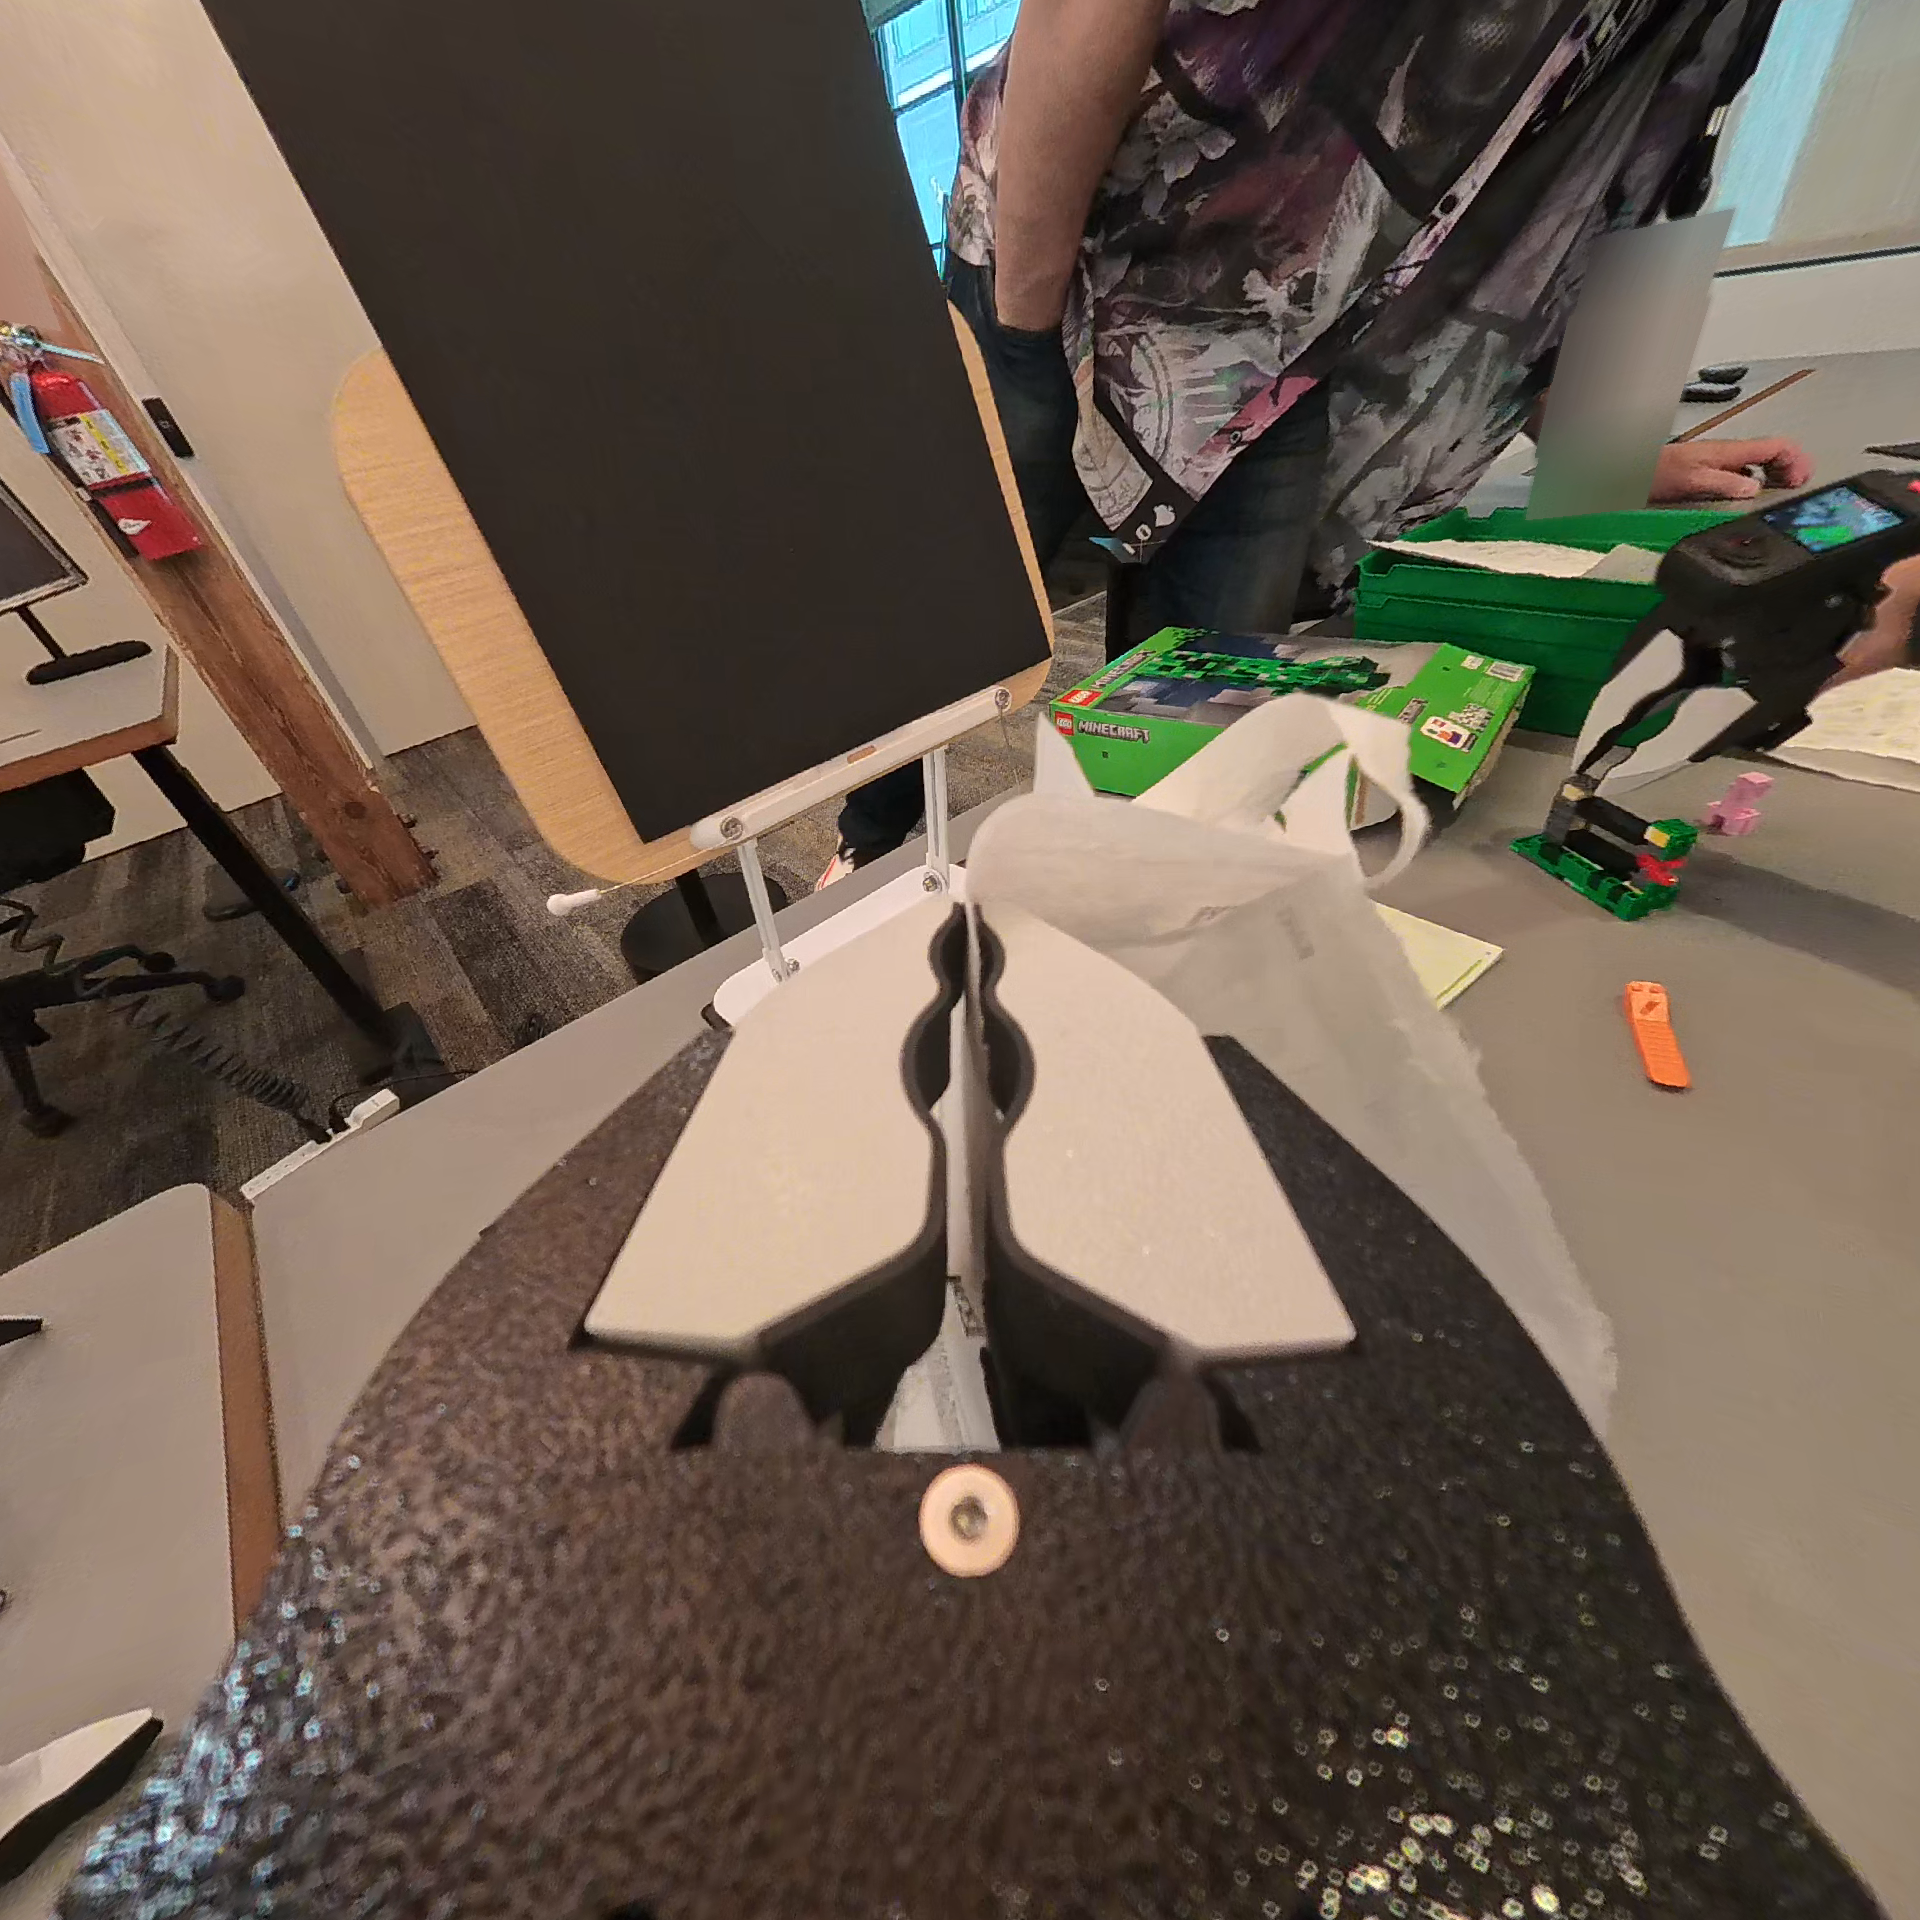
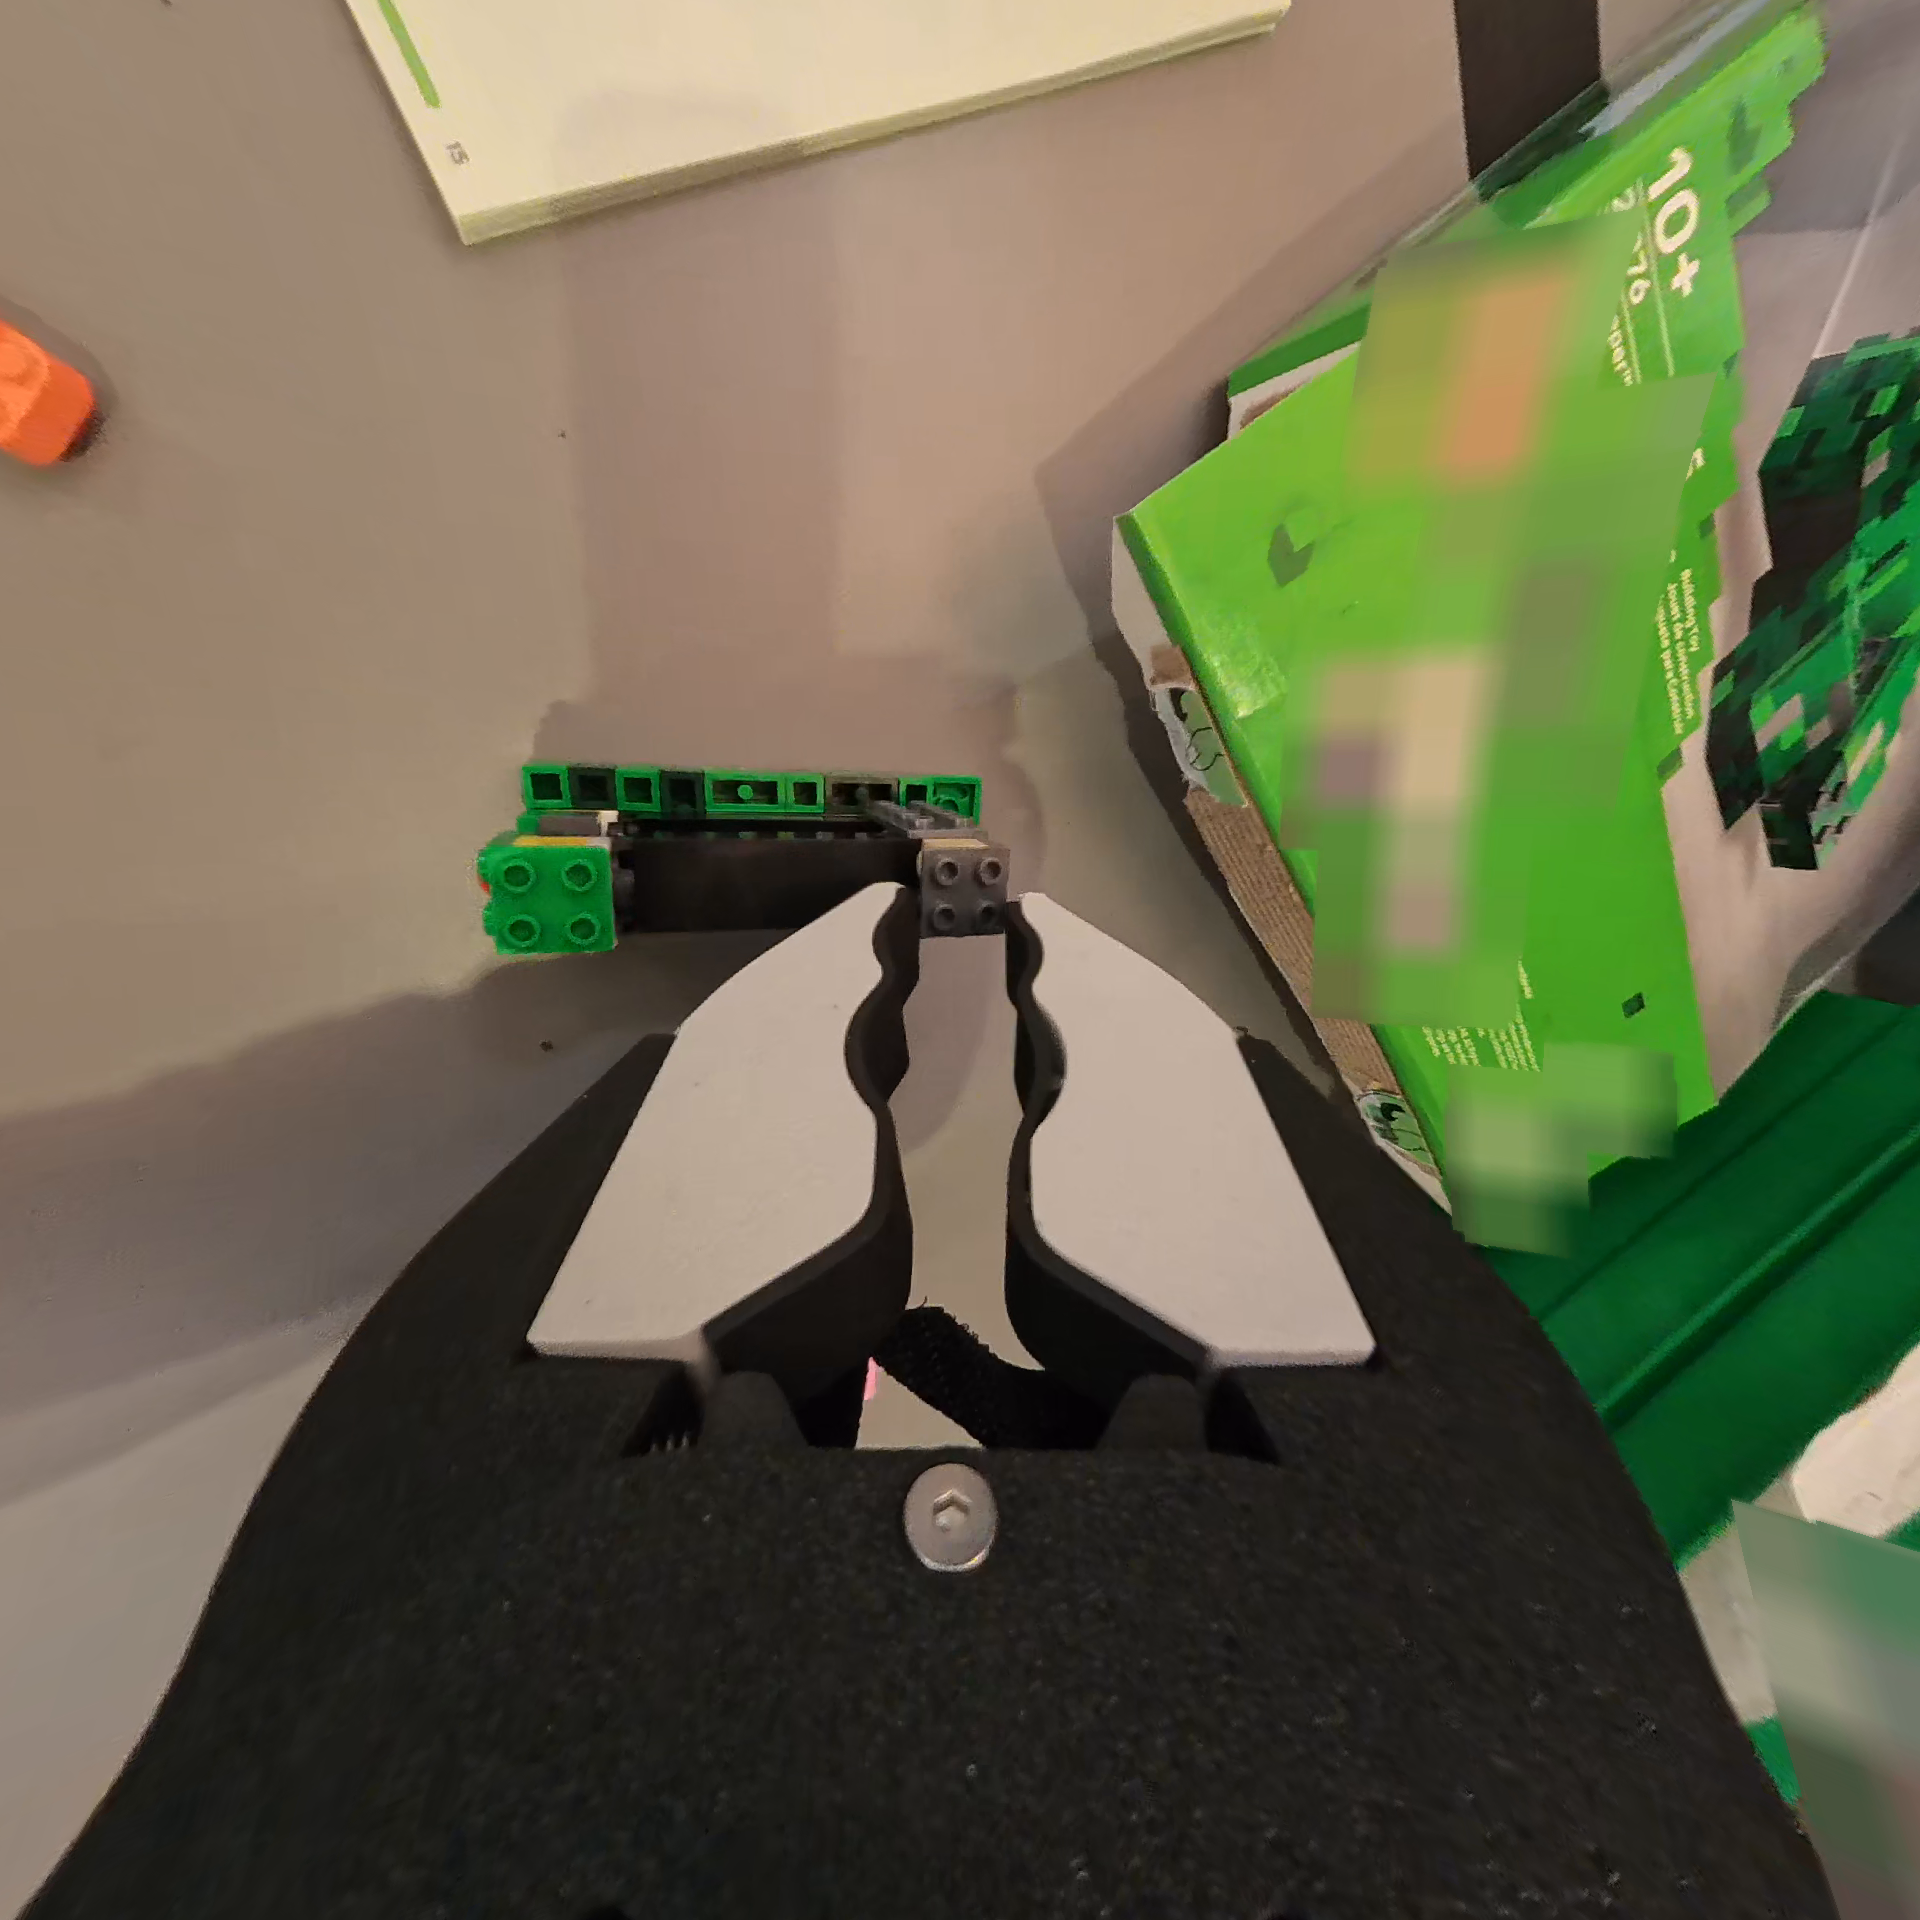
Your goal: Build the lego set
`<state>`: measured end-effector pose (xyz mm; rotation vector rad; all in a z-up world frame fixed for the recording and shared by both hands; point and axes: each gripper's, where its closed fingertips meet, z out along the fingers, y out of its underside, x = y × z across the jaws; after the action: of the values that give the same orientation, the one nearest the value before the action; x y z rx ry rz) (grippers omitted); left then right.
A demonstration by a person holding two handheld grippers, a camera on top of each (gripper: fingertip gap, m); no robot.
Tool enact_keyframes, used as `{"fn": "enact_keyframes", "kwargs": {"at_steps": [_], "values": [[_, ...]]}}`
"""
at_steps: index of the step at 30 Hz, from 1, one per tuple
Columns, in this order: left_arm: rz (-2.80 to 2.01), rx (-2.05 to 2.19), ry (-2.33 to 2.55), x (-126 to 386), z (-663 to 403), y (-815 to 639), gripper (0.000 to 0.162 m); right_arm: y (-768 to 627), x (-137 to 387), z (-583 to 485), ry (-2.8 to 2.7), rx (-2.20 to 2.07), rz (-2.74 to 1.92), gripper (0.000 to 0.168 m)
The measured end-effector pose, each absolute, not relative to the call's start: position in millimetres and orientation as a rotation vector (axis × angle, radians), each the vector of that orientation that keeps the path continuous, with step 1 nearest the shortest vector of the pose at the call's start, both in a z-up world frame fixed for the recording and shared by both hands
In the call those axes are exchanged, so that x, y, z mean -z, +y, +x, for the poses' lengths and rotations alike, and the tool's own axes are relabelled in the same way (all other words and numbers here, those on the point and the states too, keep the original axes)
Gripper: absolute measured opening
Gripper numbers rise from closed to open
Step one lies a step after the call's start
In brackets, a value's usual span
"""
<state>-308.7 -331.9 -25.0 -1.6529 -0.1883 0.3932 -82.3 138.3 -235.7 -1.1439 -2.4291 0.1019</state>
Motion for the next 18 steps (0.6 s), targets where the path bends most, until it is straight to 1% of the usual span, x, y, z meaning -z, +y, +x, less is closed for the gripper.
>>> {"fn": "enact_keyframes", "kwargs": {"at_steps": [8,10,13,15,18], "values": [[-1.656,-0.392,-0.183,25,-307,-330,0.0,139,233,-84,-2.323,-0.004,-1.004,0.016],[-1.659,-0.394,-0.18,25,-306,-329,0.0,139,230,-84,-2.295,-0.017,-1.012,0.021],[-1.659,-0.395,-0.179,25,-306,-330,0.0,132,217,-82,-2.268,-0.191,-1.081,0.022],[-1.657,-0.396,-0.182,25,-307,-330,0.0,132,214,-80,-2.291,-0.293,-1.179,0.021],[-1.656,-0.393,-0.182,25,-306,-330,0.0,134,223,-77,-2.412,-0.281,-1.269,0.014]]}}
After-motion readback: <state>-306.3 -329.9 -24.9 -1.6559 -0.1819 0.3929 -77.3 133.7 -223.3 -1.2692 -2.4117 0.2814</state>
